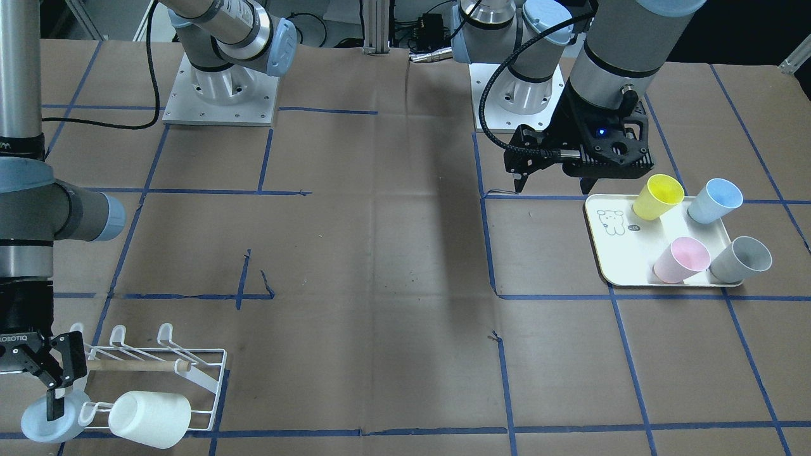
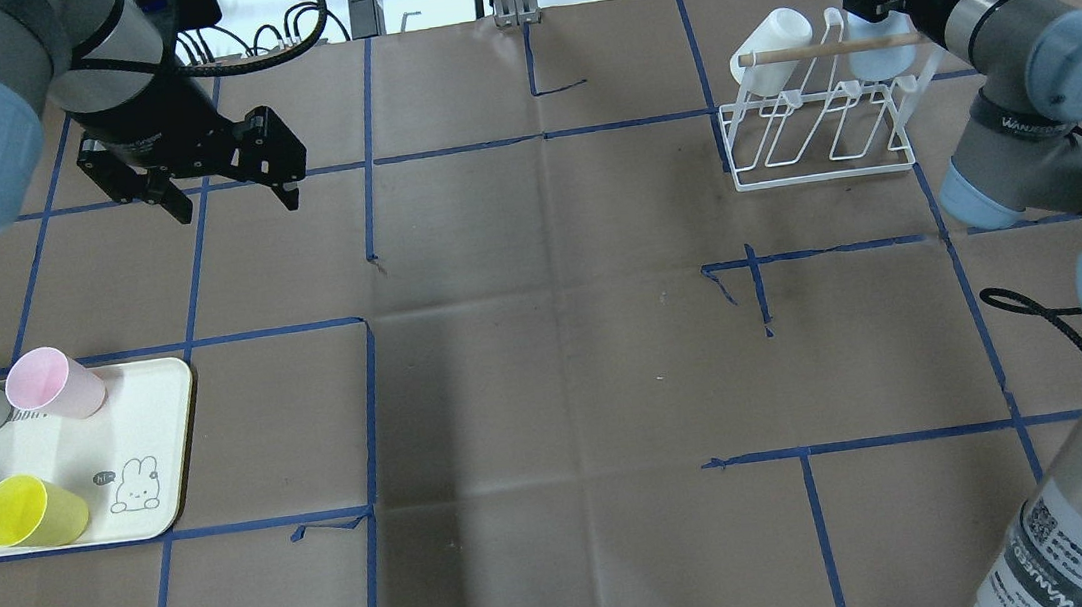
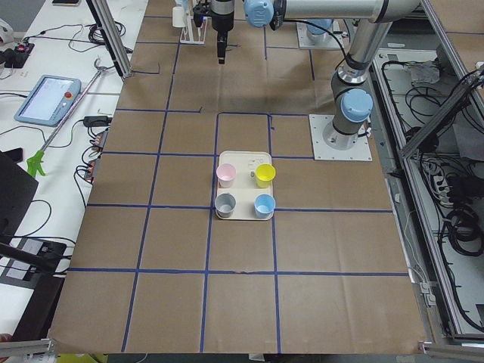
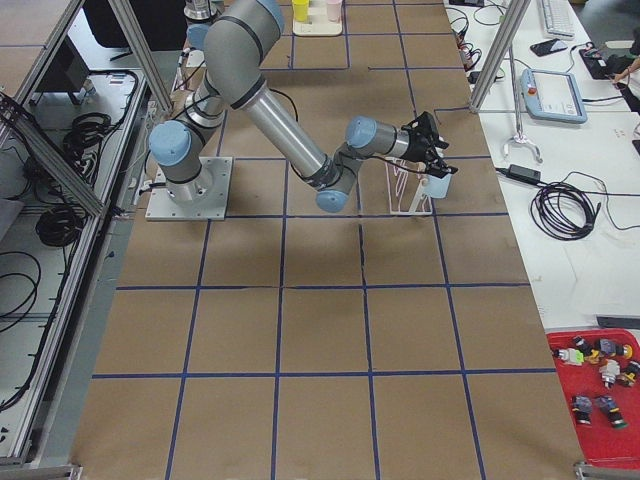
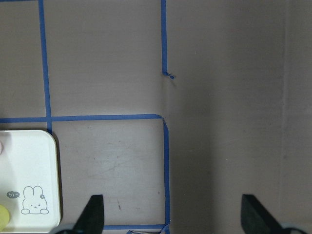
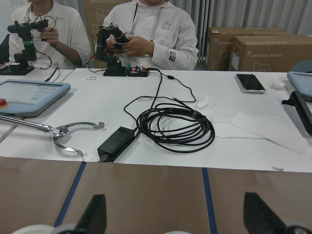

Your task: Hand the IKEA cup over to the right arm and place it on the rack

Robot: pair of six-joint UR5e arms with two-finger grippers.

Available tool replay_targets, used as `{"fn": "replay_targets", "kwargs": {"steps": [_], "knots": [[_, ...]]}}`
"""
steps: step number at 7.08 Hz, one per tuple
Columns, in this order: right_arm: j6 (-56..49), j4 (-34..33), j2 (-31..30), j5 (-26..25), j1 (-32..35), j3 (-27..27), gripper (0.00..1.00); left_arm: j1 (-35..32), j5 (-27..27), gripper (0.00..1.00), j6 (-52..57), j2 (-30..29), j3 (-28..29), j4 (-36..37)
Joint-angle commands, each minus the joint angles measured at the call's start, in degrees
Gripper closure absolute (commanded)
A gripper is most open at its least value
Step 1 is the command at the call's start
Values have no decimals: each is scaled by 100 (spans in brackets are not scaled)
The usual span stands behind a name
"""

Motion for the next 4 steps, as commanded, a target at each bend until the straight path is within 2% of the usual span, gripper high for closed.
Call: {"fn": "replay_targets", "kwargs": {"steps": [1, 3, 4], "knots": [[-22, 1929, -743, -35, 60, -8, 0, 0, -2, 0, -6, 0, -10, 4], [13, 3418, -1726, -79, 78, -8, 0, 0, -2, 0, 3, 0, -10, 13], [13, 4792, -2254, -384, 86, -113, 0, 0, -11, 0, 3, 0, -10, 13]]}}
